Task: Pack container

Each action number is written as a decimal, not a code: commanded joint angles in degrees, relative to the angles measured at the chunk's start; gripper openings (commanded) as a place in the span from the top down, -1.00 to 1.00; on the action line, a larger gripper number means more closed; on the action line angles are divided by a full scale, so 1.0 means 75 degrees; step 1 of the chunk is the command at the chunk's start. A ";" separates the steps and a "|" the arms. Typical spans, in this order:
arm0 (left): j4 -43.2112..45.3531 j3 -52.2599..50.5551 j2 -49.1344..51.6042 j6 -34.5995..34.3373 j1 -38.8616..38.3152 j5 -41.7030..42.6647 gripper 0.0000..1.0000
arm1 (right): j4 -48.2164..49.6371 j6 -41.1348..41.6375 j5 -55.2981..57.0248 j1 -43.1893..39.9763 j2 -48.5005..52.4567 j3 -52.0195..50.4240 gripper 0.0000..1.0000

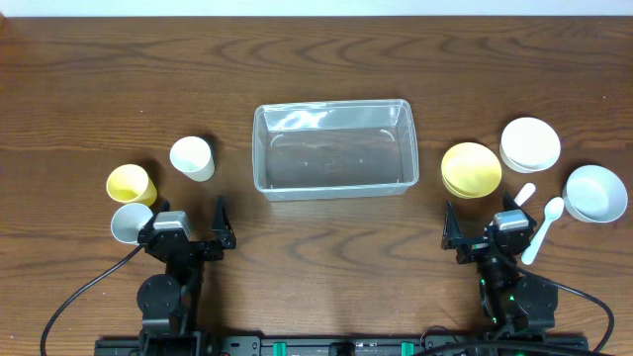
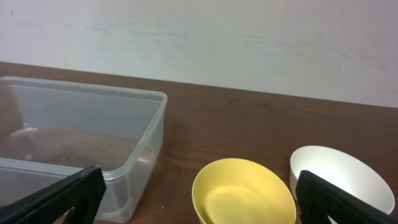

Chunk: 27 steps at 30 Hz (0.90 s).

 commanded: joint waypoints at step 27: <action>-0.3791 0.4307 0.2430 -0.1247 0.0029 0.0376 -0.96 | -0.2532 0.1172 -0.0271 -0.0052 0.1792 0.2489 -0.99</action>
